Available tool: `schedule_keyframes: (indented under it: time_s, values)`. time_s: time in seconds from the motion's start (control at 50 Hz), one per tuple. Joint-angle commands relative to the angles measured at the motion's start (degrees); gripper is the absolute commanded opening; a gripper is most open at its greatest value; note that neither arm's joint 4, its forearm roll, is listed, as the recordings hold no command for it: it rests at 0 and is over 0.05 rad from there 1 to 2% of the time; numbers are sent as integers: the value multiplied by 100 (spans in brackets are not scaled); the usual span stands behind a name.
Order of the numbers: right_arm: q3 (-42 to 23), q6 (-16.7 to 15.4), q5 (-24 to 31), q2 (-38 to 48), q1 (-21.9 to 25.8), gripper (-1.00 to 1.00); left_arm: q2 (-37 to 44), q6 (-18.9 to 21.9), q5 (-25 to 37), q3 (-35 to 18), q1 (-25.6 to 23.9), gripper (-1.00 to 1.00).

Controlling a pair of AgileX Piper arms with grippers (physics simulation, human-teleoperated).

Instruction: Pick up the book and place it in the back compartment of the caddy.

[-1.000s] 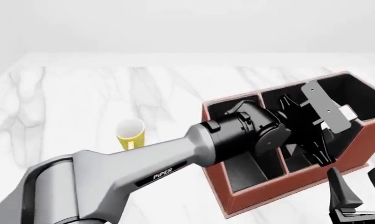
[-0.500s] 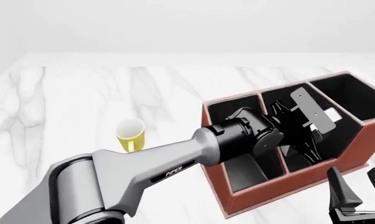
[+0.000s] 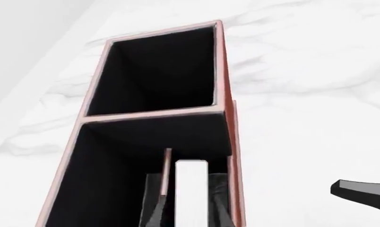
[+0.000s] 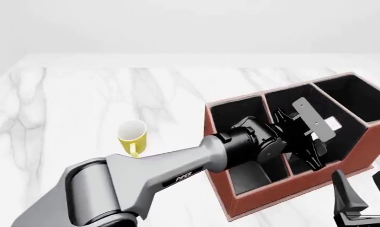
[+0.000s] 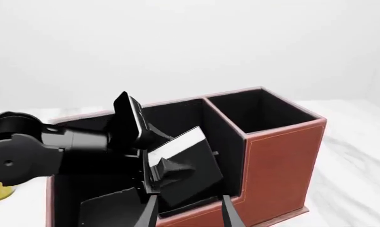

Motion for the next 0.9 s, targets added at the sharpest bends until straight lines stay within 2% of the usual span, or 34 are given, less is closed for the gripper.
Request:
schedule_keyframes:
  time_s: [0.02, 0.2, 0.4, 0.42, 0.74, 0.9]
  values:
    - [1, 3, 39, -42, 1, 100, 146, 54, -2, -185, 89, 100]
    - [-1, 4, -62, 58, 1, 100, 63, -1, 77, -236, 78, 100]
    - [1, -9, 91, -95, -1, 100, -346, 41, 77, -132, 142, 100]
    - [0, -10, -35, 31, -1, 100, -398, 33, 91, -106, 128, 100]
    - [-1, -38, -73, 73, -16, 100, -1049, 366, 433, -179, 428, 100]
    - [0, -40, -199, 205, -19, 100, -1620, 557, 512, 147, 566, 100]
